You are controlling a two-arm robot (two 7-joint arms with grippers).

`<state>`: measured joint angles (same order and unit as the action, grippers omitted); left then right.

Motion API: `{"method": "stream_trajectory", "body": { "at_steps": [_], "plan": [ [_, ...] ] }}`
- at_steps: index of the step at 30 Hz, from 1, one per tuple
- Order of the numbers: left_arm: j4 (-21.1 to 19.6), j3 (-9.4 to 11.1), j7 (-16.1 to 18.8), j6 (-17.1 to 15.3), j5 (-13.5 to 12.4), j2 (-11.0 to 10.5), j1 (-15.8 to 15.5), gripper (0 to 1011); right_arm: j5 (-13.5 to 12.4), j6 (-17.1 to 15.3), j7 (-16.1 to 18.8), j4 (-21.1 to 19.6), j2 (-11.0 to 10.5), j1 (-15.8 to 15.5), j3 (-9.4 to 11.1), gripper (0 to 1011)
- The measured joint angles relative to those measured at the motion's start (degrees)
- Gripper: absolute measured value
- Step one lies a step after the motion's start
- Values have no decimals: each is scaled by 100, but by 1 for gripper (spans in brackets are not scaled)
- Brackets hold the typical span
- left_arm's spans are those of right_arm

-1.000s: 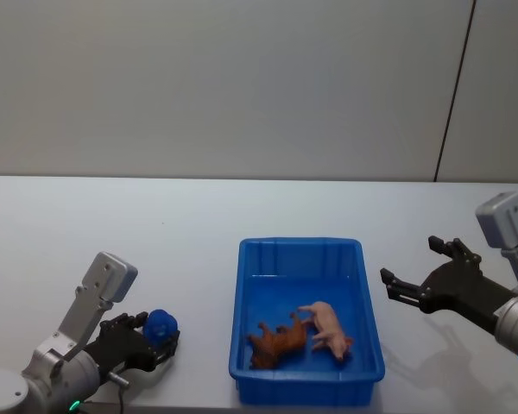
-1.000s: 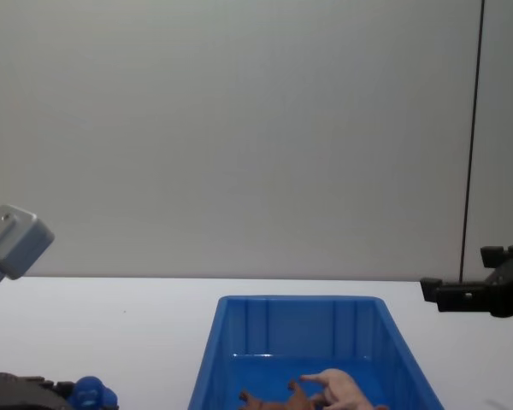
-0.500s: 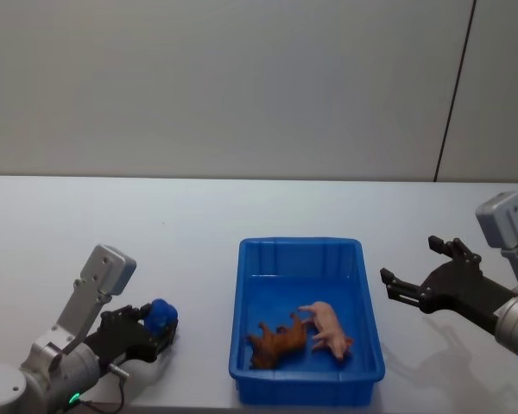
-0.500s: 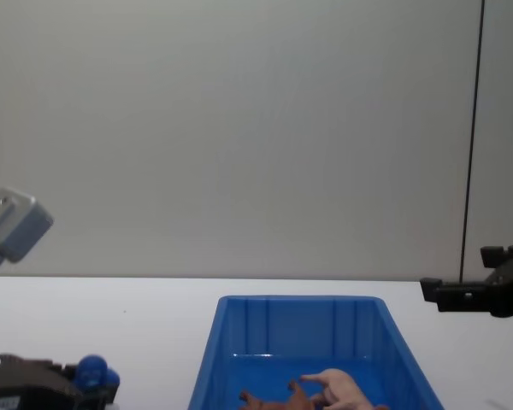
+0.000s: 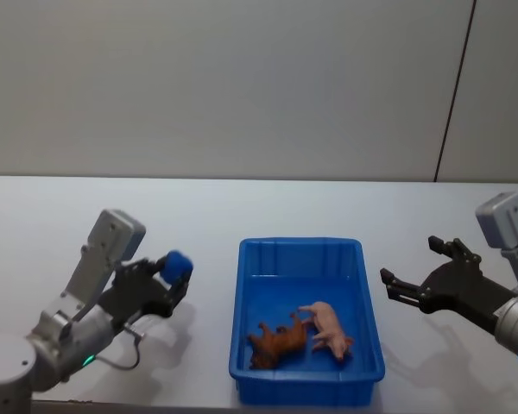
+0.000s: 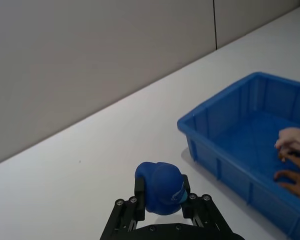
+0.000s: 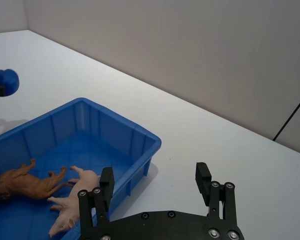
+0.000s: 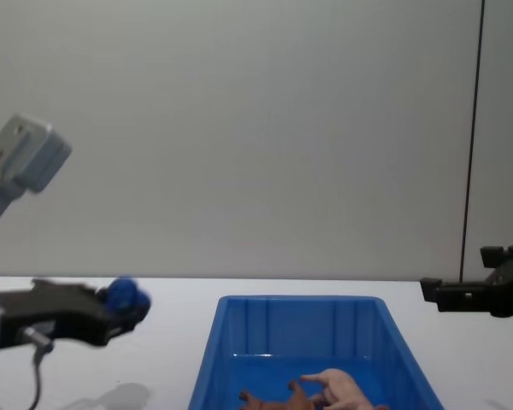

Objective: Pick up the two dolls from the table and place them into the box.

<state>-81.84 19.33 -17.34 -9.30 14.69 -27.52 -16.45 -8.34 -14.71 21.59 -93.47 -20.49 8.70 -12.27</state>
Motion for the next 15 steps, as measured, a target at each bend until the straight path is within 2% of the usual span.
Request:
{"method": "stream_trajectory", "body": {
  "at_steps": [8,15],
  "plan": [
    [288,94,-238,508,-140,314,-392,347,0,0,0,0,0,0,0,1001],
    [845,237,-628,1055,-248,733,-908,306,0,0,0,0,0,0,0,1001]
  ]
}}
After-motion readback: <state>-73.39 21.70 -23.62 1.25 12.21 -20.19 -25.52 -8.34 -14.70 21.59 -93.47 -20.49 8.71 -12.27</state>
